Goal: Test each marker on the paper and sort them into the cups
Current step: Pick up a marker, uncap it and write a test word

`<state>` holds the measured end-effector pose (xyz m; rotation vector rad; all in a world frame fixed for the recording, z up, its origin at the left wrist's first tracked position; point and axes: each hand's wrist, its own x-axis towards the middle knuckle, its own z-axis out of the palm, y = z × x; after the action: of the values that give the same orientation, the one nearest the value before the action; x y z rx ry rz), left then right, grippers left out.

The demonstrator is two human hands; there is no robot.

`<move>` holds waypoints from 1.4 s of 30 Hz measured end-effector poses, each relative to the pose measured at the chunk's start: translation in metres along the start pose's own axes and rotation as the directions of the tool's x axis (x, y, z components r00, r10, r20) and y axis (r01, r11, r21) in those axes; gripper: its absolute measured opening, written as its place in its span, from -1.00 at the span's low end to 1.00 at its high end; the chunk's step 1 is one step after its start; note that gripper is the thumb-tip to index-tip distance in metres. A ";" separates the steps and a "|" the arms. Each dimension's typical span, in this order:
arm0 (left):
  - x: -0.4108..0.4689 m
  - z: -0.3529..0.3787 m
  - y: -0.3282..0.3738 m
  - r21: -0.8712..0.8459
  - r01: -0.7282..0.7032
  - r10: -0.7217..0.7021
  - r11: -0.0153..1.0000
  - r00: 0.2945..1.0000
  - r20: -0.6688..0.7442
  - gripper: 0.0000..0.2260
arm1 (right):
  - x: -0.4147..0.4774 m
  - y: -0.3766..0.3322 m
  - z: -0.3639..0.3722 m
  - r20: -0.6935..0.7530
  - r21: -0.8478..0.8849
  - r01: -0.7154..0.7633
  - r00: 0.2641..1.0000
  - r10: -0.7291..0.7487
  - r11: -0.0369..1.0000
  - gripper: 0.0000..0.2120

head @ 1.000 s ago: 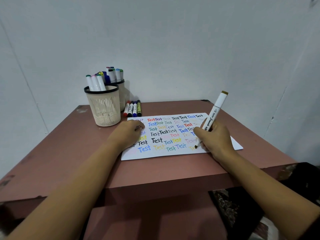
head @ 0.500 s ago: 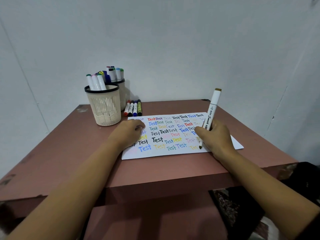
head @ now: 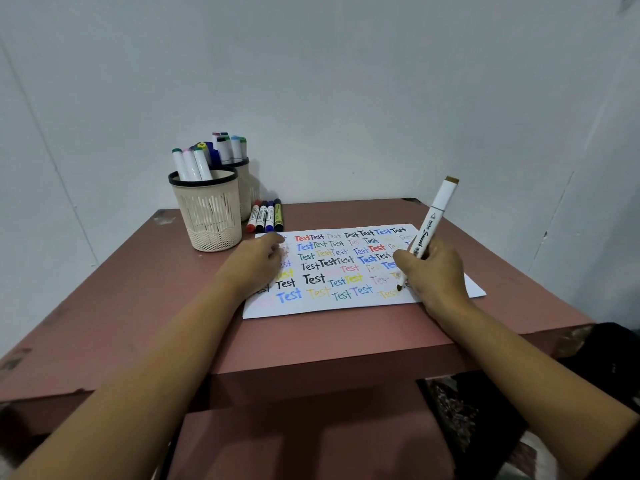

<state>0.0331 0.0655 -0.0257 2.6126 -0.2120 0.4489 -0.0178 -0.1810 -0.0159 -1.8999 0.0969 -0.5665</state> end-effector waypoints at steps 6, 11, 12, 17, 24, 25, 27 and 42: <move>0.000 -0.005 0.005 -0.065 -0.023 0.014 0.998 0.990 -0.143 -0.76 | 0.008 0.002 -0.001 -0.048 0.180 -0.117 0.991 0.127 0.977 -0.73; -0.006 -0.009 0.014 -0.045 -0.069 0.058 0.997 0.975 -0.213 -0.76 | 0.007 -0.003 -0.001 -0.006 0.292 -0.139 0.989 0.147 0.946 -0.61; -0.007 -0.009 0.015 -0.066 -0.073 0.058 0.995 0.977 -0.205 -0.76 | 0.007 -0.004 -0.002 -0.005 0.293 -0.148 0.988 0.156 0.945 -0.60; -0.011 -0.012 0.024 -0.255 -0.101 0.077 0.962 0.992 -0.104 -0.82 | 0.014 -0.019 -0.006 -0.006 0.359 -0.145 0.987 0.158 0.922 -0.62; -0.014 -0.008 0.027 -0.208 -0.210 0.216 0.955 0.976 0.004 -0.70 | 0.028 -0.043 0.020 0.117 0.412 -0.145 0.987 0.106 0.899 -0.60; -0.014 -0.008 0.027 -0.239 -0.198 0.202 0.951 0.979 -0.007 -0.70 | 0.029 -0.044 0.026 0.147 0.414 -0.150 0.984 0.097 0.898 -0.61; -0.013 -0.008 0.026 -0.294 -0.155 0.152 0.943 0.988 -0.033 -0.73 | 0.030 -0.047 0.038 0.207 0.409 -0.155 0.976 0.074 0.899 -0.61; -0.006 -0.005 0.026 -0.413 -0.091 0.059 0.906 0.994 -0.090 -0.89 | 0.029 -0.037 0.078 0.382 0.388 -0.193 0.924 0.034 0.901 -0.71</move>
<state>0.0201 0.0452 -0.0122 2.1694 -0.3441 0.4695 0.0342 -0.1089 0.0043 -1.5320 -0.1465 -0.1234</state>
